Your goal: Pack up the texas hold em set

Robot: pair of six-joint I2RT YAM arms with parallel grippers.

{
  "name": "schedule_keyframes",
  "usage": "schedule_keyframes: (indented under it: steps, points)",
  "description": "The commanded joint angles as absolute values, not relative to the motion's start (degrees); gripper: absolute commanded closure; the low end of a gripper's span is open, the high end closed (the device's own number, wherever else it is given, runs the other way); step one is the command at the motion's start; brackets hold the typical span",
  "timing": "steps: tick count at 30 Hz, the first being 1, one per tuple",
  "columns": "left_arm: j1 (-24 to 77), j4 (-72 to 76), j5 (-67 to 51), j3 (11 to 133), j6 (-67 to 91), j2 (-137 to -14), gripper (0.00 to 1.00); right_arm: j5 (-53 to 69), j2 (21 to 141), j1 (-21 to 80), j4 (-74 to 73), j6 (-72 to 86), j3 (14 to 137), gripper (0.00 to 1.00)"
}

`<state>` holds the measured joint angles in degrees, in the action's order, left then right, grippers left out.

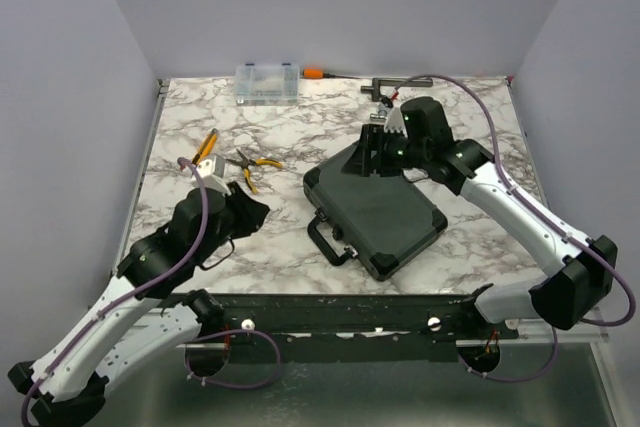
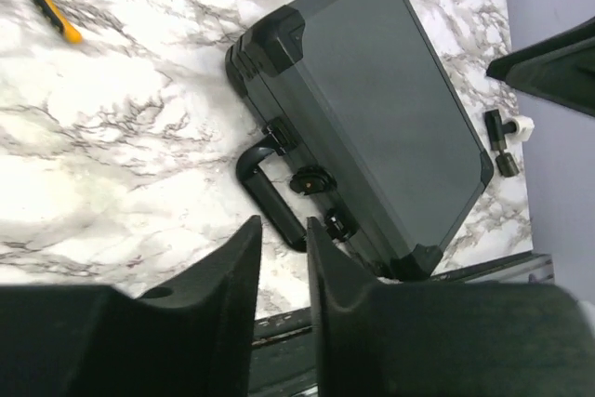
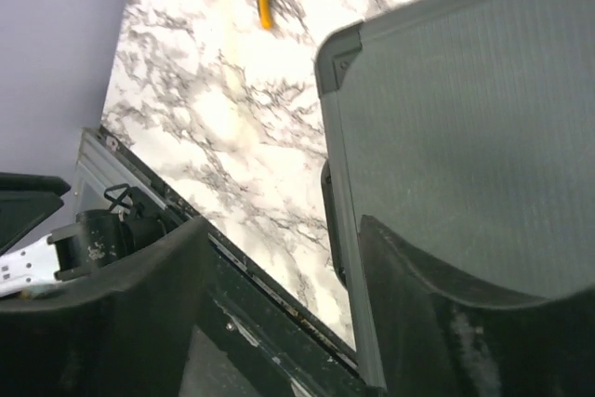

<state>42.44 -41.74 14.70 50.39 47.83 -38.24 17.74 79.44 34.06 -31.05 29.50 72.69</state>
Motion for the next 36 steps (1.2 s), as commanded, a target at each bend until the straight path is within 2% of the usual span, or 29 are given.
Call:
schedule_keyframes:
  steps: [1,4,5,9,15,24,30,36]
  points:
    - [42.1,-45.0,16.5,49.3,38.7,-31.0,0.69,16.4,76.3,34.0,-33.9,28.6,75.6,0.26]
    - [42.1,-46.6,17.8,49.0,36.1,-28.1,0.54,16.1,74.0,34.1,-33.5,29.4,76.3,0.14]
    - [42.1,-47.3,18.7,48.7,35.7,-27.2,0.48,16.2,73.1,34.1,-33.5,29.6,76.6,0.01]
    - [42.0,-49.4,22.6,46.7,36.1,-23.2,0.33,16.5,70.6,34.1,-34.2,30.6,77.5,0.00]
    - [42.1,-48.4,28.4,42.1,35.6,-16.7,0.26,13.7,66.6,34.1,-34.0,33.5,75.7,0.00]
    - [42.0,-45.5,33.6,35.2,34.2,-5.0,0.02,7.3,59.5,34.1,-28.2,40.2,65.3,0.00]
    - [42.0,-44.7,35.4,32.5,35.9,2.0,0.02,5.6,57.9,34.1,-24.7,45.5,60.4,0.00]
    - [42.1,-44.6,35.7,32.5,36.2,1.7,0.02,5.4,57.5,34.1,-24.8,47.6,58.6,0.00]
